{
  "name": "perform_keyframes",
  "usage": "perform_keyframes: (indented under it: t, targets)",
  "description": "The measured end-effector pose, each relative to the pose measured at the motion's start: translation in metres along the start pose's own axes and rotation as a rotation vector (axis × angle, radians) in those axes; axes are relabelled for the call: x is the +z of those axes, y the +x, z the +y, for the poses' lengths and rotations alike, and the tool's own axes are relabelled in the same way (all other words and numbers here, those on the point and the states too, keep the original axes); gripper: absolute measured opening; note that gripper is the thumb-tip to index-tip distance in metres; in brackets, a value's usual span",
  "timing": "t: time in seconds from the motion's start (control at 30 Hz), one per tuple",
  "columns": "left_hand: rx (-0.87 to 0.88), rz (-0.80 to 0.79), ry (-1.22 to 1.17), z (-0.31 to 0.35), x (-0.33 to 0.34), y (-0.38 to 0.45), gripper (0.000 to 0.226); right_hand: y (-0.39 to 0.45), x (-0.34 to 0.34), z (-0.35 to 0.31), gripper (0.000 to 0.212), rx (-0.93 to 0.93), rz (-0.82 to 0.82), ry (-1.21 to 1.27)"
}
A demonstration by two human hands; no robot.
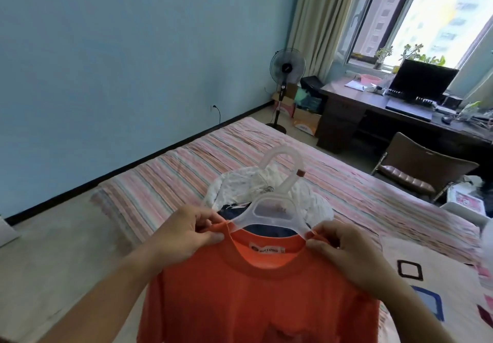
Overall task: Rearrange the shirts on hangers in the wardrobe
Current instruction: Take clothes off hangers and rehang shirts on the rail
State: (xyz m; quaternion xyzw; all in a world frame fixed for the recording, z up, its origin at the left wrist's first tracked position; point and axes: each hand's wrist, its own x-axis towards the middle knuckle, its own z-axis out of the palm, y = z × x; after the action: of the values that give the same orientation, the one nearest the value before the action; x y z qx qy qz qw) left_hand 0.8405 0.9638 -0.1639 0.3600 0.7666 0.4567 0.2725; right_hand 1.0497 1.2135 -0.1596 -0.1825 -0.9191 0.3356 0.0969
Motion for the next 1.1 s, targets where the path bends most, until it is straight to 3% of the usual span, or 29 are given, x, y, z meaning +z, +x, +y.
perform_keyframes:
  t: [0.23, 0.4, 0.63, 0.8, 0.93, 1.1]
  targets:
    - [-0.161, -0.1, 0.041, -0.07, 0.061, 0.114, 0.013, 0.069, 0.034, 0.109, 0.008, 0.186, -0.132, -0.058]
    - [-0.272, -0.175, 0.103, -0.123, 0.096, 0.188, 0.011, 0.133, 0.058, 0.178, 0.008, 0.33, -0.33, -0.053]
    - [-0.363, -0.132, 0.186, -0.18, 0.123, 0.296, 0.009, 0.232, 0.093, 0.259, 0.006, 0.377, -0.436, -0.089]
    - [-0.429, -0.042, 0.279, -0.228, 0.141, 0.364, 0.007, 0.29, 0.137, 0.312, 0.004, 0.42, -0.411, -0.148]
    - [-0.441, 0.016, 0.538, -0.261, 0.16, 0.404, 0.011, 0.317, 0.173, 0.352, 0.007, 0.428, -0.355, -0.274]
    - [-0.497, 0.036, 0.549, -0.295, 0.185, 0.435, 0.019, 0.342, 0.21, 0.392, 0.004, 0.459, -0.315, -0.368]
